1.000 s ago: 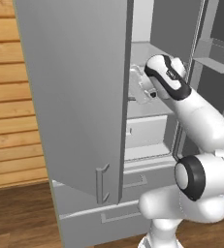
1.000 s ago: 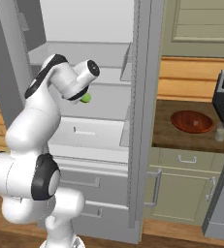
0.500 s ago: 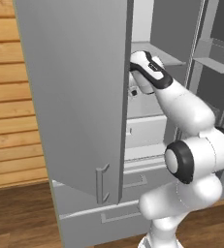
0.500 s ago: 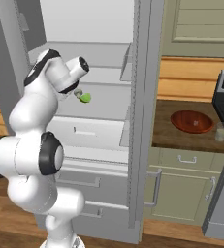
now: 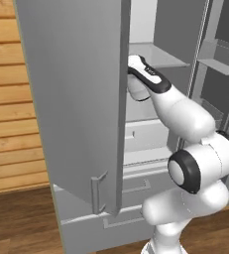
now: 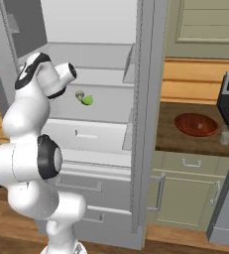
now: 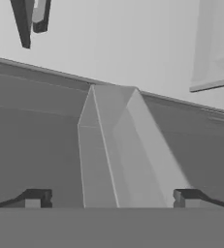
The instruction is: Grab a lemon wedge from the fridge and one ice cube from the ice bowl, and put them in the glass of lemonade.
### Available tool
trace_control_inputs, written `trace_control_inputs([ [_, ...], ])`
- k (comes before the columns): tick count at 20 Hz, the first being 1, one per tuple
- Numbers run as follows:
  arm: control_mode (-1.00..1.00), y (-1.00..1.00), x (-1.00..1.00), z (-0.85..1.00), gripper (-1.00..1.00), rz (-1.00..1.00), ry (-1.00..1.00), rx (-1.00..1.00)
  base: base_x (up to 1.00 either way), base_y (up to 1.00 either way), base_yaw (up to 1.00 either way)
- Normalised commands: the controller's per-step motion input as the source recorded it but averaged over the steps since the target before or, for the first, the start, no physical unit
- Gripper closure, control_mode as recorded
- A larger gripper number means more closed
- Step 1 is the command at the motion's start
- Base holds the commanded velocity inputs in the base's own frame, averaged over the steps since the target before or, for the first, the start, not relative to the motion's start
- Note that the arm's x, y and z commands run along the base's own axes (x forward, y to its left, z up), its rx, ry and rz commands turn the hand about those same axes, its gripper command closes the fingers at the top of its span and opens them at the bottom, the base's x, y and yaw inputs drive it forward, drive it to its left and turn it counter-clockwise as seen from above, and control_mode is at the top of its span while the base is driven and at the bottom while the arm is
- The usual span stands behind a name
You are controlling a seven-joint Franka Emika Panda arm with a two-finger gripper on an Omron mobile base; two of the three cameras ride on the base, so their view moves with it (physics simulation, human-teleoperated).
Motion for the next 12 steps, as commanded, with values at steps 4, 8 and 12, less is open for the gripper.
trace_control_inputs([
  [4,-1.0,0.94,-0.51,0.0,-1.0,0.2,0.07,0.05,0.0,0.0,0.0],
  [8,-1.0,1.0,-0.33,0.0,-1.0,0.18,0.02,0.01,0.0,0.0,0.0],
  [12,-1.0,1.0,-0.18,0.0,-1.0,0.12,0.0,0.0,0.0,0.0,0.0],
])
